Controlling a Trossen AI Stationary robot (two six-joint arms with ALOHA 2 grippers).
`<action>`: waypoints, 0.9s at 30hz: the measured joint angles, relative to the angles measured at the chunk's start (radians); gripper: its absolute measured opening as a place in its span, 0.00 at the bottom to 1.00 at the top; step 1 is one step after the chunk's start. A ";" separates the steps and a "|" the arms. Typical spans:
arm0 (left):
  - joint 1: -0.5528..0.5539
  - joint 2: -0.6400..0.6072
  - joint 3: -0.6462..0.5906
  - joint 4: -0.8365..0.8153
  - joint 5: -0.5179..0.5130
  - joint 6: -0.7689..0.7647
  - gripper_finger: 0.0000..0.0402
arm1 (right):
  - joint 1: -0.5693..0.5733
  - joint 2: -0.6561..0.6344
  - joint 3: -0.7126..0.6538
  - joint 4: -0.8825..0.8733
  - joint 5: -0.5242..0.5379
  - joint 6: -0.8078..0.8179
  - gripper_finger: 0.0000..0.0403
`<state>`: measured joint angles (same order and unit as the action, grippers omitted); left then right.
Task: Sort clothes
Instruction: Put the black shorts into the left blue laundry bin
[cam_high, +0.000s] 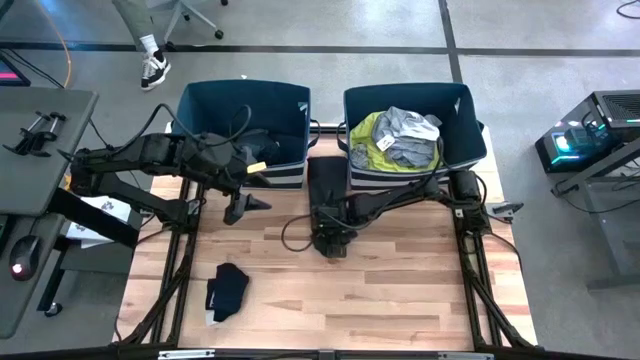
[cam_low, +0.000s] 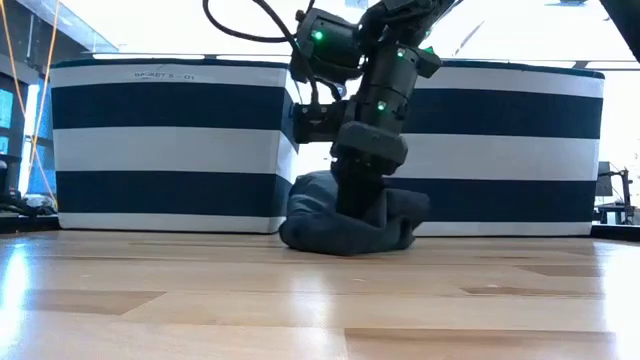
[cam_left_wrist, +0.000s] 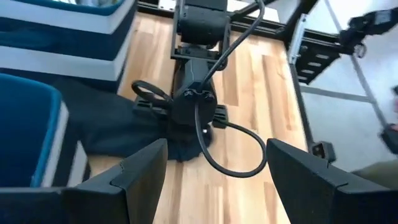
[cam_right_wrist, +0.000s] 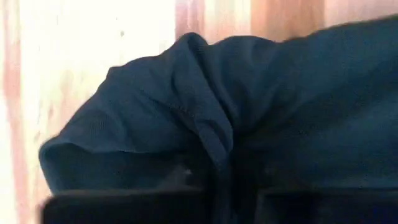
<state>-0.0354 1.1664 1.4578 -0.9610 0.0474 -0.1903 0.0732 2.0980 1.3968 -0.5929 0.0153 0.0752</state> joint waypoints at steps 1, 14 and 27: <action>-0.005 0.000 0.000 0.003 -0.016 -0.002 0.64 | -0.001 -0.007 -0.002 -0.005 -0.015 0.003 0.04; -0.020 0.020 0.001 0.193 -0.034 0.194 0.64 | -0.017 -0.495 -0.012 0.007 -0.165 0.060 0.01; -0.016 0.243 0.001 0.519 0.045 0.426 0.67 | -0.061 -0.732 -0.010 0.398 -0.375 0.124 0.00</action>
<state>-0.0516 1.4098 1.4586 -0.4418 0.0927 0.2356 0.0124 1.3661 1.3869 -0.1945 -0.3599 0.1995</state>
